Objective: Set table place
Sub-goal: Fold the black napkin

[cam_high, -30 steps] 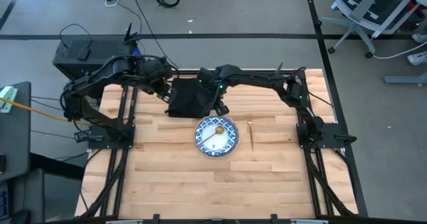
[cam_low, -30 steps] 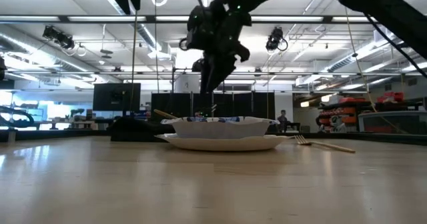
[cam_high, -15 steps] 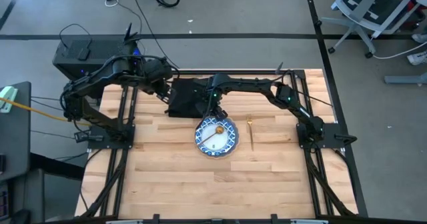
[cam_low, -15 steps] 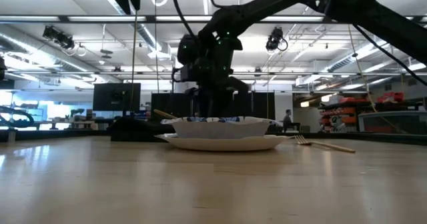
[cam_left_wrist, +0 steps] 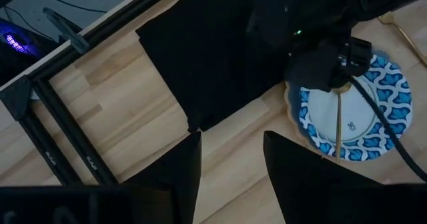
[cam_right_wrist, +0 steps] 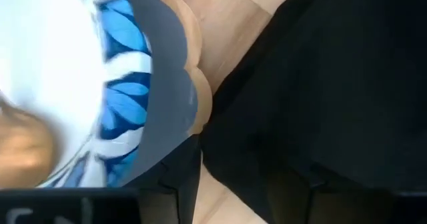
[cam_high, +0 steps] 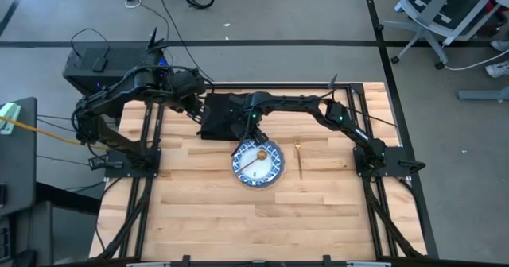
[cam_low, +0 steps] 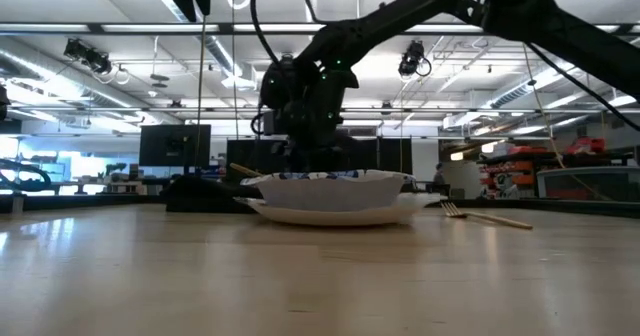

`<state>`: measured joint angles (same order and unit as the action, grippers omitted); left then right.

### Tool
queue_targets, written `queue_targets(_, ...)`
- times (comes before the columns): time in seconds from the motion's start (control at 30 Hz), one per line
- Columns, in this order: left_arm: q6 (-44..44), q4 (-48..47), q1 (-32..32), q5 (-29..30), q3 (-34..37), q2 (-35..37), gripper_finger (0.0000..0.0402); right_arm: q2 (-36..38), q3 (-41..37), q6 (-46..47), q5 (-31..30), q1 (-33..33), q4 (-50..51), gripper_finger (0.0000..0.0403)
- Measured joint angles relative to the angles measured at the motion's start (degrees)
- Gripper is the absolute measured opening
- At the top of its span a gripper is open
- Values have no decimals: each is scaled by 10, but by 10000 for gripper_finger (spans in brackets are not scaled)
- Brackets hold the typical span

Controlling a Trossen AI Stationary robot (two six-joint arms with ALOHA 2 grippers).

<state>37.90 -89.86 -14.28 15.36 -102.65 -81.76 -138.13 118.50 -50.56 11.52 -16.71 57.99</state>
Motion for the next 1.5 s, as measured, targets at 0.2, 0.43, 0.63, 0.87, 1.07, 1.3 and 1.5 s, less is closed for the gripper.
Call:
queue_targets(0.2, 0, 0, 0, 0, 0, 0, 169, -3, 0, 7, -14, 1, -2, 106)
queue_targets(0.43, -2, 1, 0, 0, 0, 0, 169, 14, 0, 22, -14, -1, -8, 11)
queue_targets(0.63, -2, 1, 0, 0, 0, 0, 167, 23, 0, 30, -13, -4, -6, 5)
queue_targets(0.87, -2, 1, 0, 0, 0, 0, 164, 50, 0, 42, -4, -16, -23, 4)
queue_targets(1.07, 0, 2, 0, 0, 0, 0, 160, 68, 0, 91, 6, -49, -70, 2)
queue_targets(1.3, 1, 3, 0, 0, 0, 0, 157, 70, 0, 176, 10, -98, -141, 1)
queue_targets(1.5, 1, 4, 0, 0, 0, 0, 149, 70, 0, 247, 3, -141, -180, 0)
